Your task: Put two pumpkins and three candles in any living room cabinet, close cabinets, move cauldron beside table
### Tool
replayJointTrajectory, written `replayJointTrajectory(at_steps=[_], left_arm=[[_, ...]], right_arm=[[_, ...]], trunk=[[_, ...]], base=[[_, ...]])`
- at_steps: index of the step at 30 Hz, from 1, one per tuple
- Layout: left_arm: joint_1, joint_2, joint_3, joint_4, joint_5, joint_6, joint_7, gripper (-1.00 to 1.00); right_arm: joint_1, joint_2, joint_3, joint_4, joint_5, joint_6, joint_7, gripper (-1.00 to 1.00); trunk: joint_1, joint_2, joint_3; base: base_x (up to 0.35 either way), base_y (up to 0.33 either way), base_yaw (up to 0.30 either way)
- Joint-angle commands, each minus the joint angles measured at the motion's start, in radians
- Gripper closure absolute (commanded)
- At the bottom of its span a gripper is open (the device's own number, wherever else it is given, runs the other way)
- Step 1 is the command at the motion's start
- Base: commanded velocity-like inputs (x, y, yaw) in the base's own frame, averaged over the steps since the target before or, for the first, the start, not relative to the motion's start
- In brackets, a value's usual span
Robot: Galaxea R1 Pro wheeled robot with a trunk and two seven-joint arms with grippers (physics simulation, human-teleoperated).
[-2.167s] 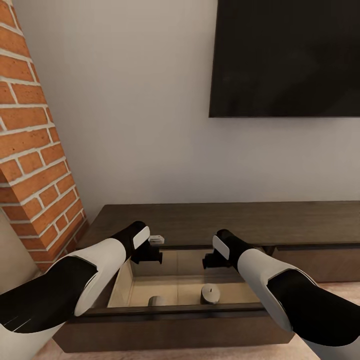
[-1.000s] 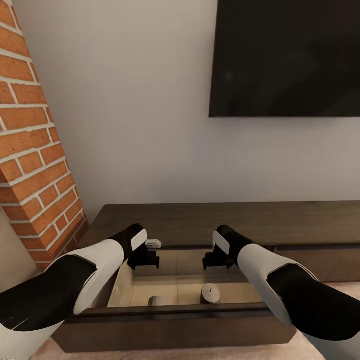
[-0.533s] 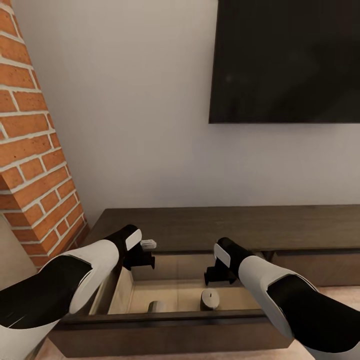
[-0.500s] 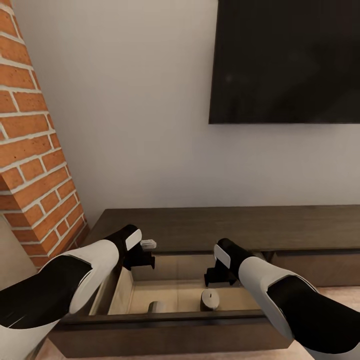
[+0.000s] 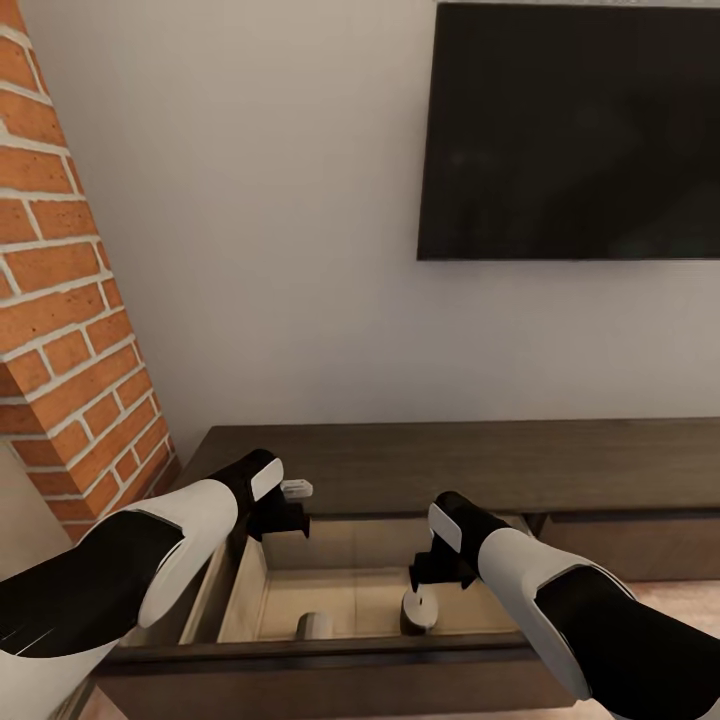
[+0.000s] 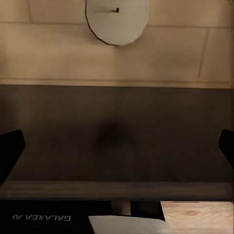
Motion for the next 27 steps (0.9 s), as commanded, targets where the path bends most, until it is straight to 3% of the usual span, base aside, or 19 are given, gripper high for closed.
replayJointTrajectory(at_steps=[1, 27], left_arm=[[-0.001, 0.000, -0.004, 0.000, 0.011, 0.002, 0.007, -1.00], [0.000, 0.000, -0.005, 0.002, 0.011, 0.002, 0.007, -1.00]], right_arm=[[0.000, 0.000, 0.005, -0.001, -0.011, 0.003, -0.008, -1.00], [0.001, 0.001, 0.005, -0.001, -0.011, 0.002, -0.008, -1.00]], trunk=[[-0.004, 0.007, 0.002], [-0.104, 0.189, 0.084]], base=[[0.000, 0.000, 0.000], [0.000, 0.000, 0.000]])
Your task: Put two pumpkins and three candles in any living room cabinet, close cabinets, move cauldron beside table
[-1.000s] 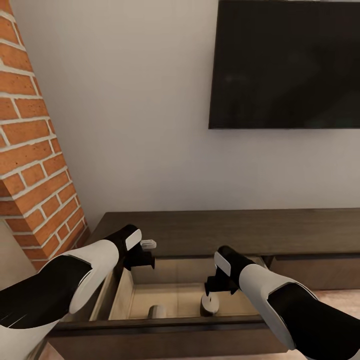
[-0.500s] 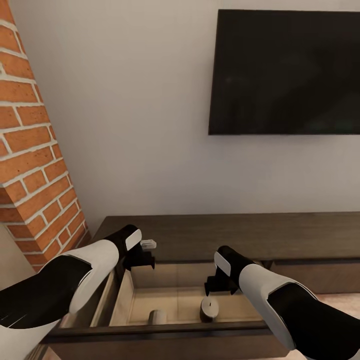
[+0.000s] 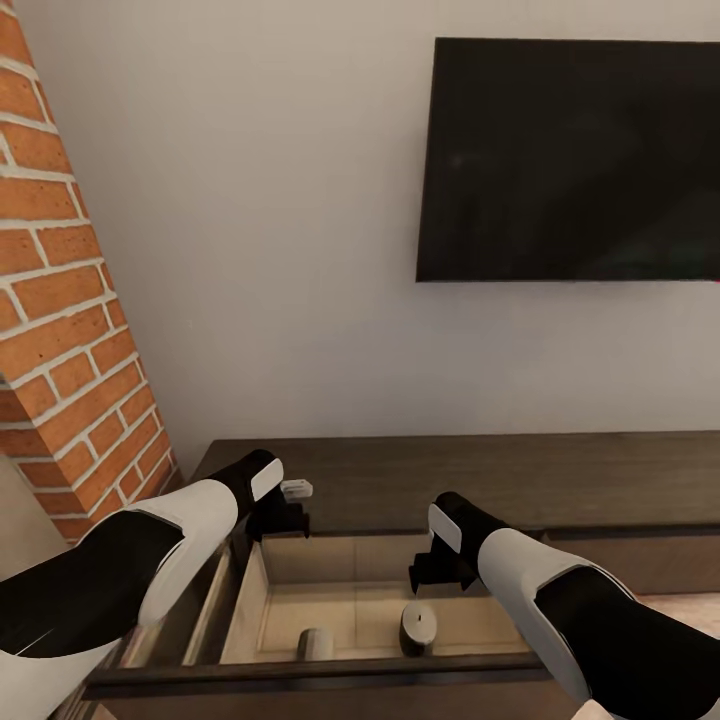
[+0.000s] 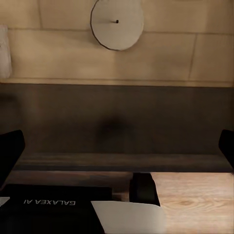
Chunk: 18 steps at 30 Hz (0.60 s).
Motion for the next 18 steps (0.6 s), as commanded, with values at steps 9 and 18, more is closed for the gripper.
replayJointTrajectory(at_steps=[9, 18], left_arm=[[-0.001, 0.000, -0.004, 0.001, 0.011, 0.002, 0.007, -1.00], [-0.001, 0.000, -0.004, 0.003, 0.010, 0.002, 0.007, -1.00]], right_arm=[[0.000, 0.000, 0.005, 0.006, -0.009, -0.076, -0.008, -1.00], [0.000, 0.000, 0.005, 0.006, -0.009, -0.080, -0.009, -1.00]], trunk=[[-0.035, 0.063, 0.027], [-0.069, 0.126, 0.055]], base=[[0.000, 0.000, 0.000], [0.000, 0.000, 0.000]])
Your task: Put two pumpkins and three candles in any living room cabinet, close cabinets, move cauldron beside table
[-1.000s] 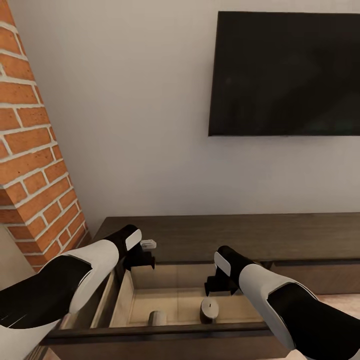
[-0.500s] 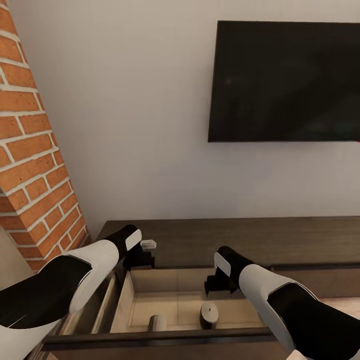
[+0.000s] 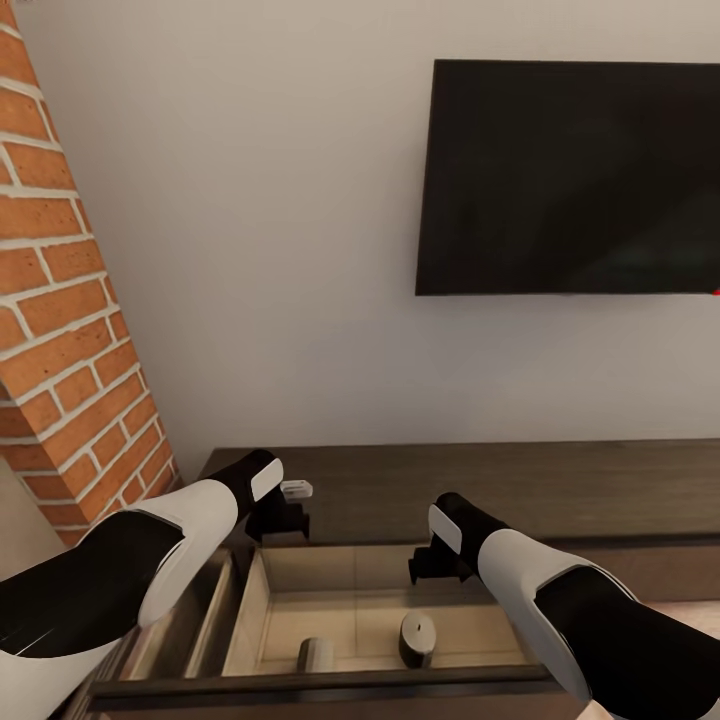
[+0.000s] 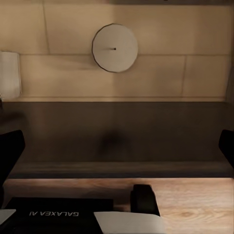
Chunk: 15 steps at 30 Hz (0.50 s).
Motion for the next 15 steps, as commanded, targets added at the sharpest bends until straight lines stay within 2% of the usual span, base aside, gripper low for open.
replayJointTrajectory(at_steps=[1, 15], left_arm=[[-0.001, 0.000, -0.004, 0.001, 0.010, 0.002, 0.007, -1.00], [-0.001, 0.000, -0.004, 0.003, 0.010, 0.002, 0.007, -1.00]], right_arm=[[0.000, 0.000, 0.005, -0.001, -0.011, 0.003, -0.008, -1.00], [0.000, 0.000, 0.005, -0.001, -0.011, 0.003, -0.008, -1.00]], trunk=[[-0.004, 0.007, 0.002], [-0.058, 0.105, 0.046]], base=[[0.000, 0.000, 0.000], [0.000, 0.000, 0.000]])
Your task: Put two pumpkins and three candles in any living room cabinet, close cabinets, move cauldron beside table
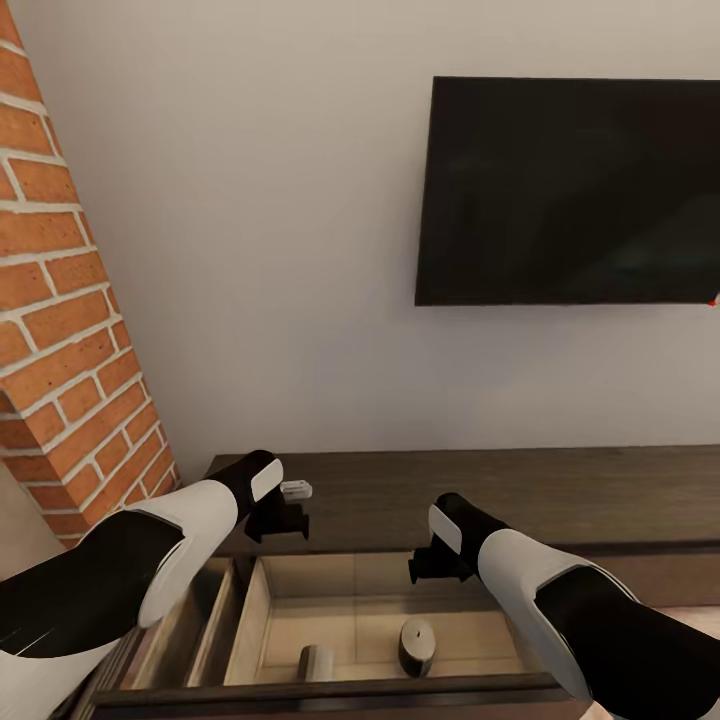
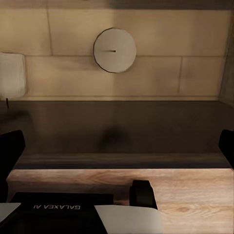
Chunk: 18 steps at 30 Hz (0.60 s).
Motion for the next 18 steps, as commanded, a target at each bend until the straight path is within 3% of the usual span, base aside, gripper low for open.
replayJointTrajectory(at_steps=[1, 18], left_arm=[[-0.001, 0.000, -0.004, 0.001, 0.010, 0.001, 0.008, -1.00], [-0.001, -0.001, -0.004, 0.006, 0.009, 0.000, 0.010, -1.00]], right_arm=[[0.000, 0.000, 0.005, -0.001, -0.011, 0.003, -0.008, -1.00], [0.001, 0.000, 0.004, -0.001, -0.011, 0.003, -0.008, -1.00]], trunk=[[-0.004, 0.007, 0.002], [-0.069, 0.126, 0.055]], base=[[0.000, 0.000, 0.000], [0.000, 0.000, 0.000]])
